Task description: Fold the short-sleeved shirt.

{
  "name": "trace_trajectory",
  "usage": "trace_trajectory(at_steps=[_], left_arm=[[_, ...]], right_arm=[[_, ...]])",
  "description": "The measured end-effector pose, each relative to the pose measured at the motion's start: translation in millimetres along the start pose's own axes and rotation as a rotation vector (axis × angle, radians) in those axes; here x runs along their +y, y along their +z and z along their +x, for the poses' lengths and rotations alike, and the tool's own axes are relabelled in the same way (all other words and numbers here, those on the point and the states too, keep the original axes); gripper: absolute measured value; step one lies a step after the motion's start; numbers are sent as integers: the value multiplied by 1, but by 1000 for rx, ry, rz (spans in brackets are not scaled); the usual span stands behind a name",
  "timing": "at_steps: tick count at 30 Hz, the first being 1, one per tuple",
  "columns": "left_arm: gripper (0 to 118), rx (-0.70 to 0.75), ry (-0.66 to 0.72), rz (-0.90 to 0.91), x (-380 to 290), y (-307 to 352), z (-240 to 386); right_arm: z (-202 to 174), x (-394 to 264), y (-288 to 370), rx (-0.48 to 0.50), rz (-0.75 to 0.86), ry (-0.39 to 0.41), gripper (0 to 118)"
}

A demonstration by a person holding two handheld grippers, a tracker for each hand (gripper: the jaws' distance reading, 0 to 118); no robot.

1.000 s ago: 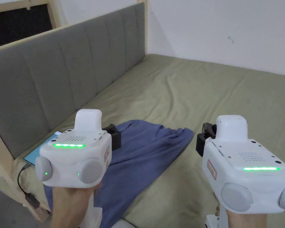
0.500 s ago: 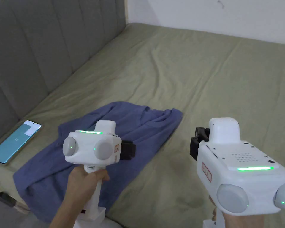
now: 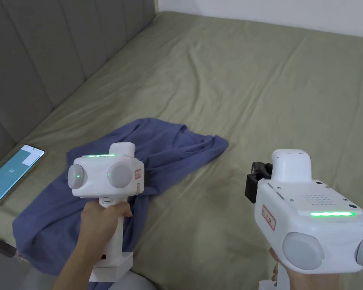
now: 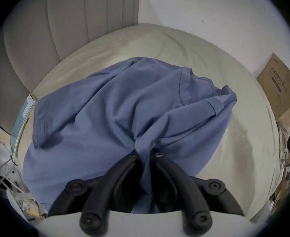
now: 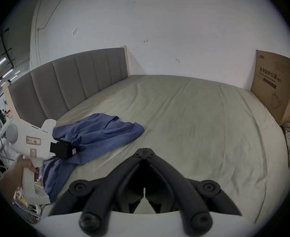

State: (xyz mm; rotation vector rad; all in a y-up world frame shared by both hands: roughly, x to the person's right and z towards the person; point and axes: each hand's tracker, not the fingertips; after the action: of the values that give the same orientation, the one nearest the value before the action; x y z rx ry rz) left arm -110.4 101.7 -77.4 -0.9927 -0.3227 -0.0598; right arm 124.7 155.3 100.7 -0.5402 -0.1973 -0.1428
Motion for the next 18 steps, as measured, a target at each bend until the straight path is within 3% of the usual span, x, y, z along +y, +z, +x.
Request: trace_trajectory(at_steps=[9,12,18], left_arm=[[9,-83,-1,72,26,61,14],[9,-83,-77,152,43,91,39],[9,-230,-181,251,80,145,118]], right_arm=[[26,8,29,-32,46,-56,1],[41,13,46,-53,77,-84,1],[84,18,93,-136,160,-148,1]])
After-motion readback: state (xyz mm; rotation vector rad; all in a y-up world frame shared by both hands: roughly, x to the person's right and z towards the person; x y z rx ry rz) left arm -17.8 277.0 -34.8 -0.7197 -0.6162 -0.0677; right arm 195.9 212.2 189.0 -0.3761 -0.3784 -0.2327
